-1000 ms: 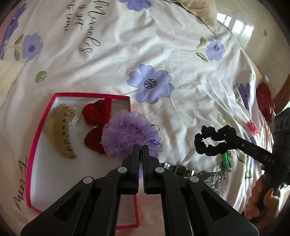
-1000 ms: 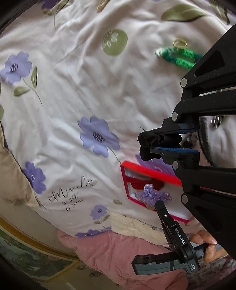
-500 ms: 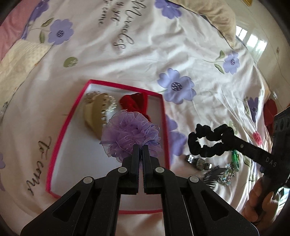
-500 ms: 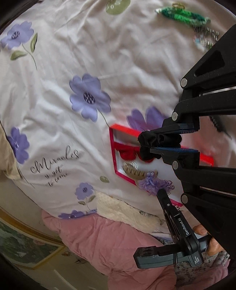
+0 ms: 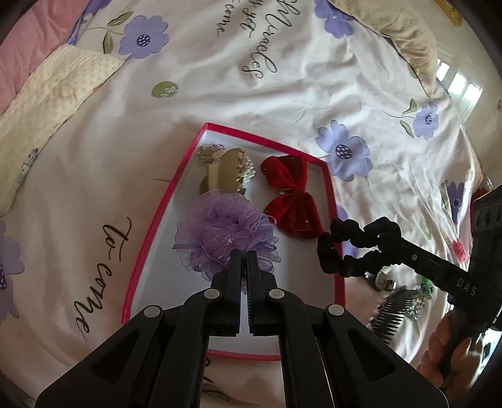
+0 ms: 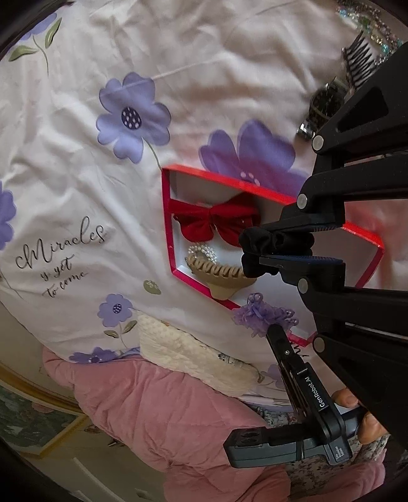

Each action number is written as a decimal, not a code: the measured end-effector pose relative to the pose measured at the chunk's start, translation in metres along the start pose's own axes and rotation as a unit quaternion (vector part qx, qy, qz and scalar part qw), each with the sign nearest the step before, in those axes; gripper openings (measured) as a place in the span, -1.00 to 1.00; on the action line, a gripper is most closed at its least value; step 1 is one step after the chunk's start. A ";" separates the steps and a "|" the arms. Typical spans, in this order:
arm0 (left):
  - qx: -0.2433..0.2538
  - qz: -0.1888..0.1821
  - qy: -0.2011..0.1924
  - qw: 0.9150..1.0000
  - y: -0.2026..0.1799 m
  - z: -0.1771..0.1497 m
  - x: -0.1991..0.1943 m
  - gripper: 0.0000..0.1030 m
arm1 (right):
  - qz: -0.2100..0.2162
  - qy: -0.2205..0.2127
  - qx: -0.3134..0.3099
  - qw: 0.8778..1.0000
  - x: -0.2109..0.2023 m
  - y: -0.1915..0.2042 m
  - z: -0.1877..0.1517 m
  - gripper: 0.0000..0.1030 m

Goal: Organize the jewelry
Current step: 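Carry the purple flower and black scrunchie into the box with both tools, then open both tools to release the flower and scrunchie in the box, then grasp the black comb with the left tool while the right tool grasps the green braided scrunchie, then carry the comb and green scrunchie into the box with both tools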

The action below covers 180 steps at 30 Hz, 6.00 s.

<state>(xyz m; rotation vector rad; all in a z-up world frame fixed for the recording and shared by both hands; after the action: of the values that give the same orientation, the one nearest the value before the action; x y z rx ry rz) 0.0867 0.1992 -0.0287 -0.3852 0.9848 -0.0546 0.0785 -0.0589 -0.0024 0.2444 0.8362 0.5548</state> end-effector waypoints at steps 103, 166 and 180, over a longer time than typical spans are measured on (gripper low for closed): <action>0.143 -0.064 0.060 0.986 -0.138 -0.077 0.010 0.24 | -0.174 -0.047 0.152 0.972 -0.163 -0.162 -0.106 -0.11; 0.122 -0.060 0.034 0.990 -0.088 -0.063 -0.011 -0.97 | -0.046 -0.053 0.026 0.997 -0.101 -0.054 -0.046 -0.89; 0.047 -0.017 0.007 0.999 -0.011 -0.035 -0.019 -0.98 | 0.001 -0.027 -0.006 1.000 -0.050 -0.007 -0.032 -0.89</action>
<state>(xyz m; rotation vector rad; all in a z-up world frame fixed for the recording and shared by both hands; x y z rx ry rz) 0.0488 0.1826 -0.0266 -0.3157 0.9860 -0.1346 0.0299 -0.0926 0.0057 0.2488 0.7811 0.5535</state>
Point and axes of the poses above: each gripper's, at about its wrist camera, not at the fingertips, and x roughly the way its jaws point, y to its left, z to its top, the point moved 1 cm from there along x, roughly the way its jaws point, and after that the axes turned 10 degrees about -x, right-handed, at the moved point
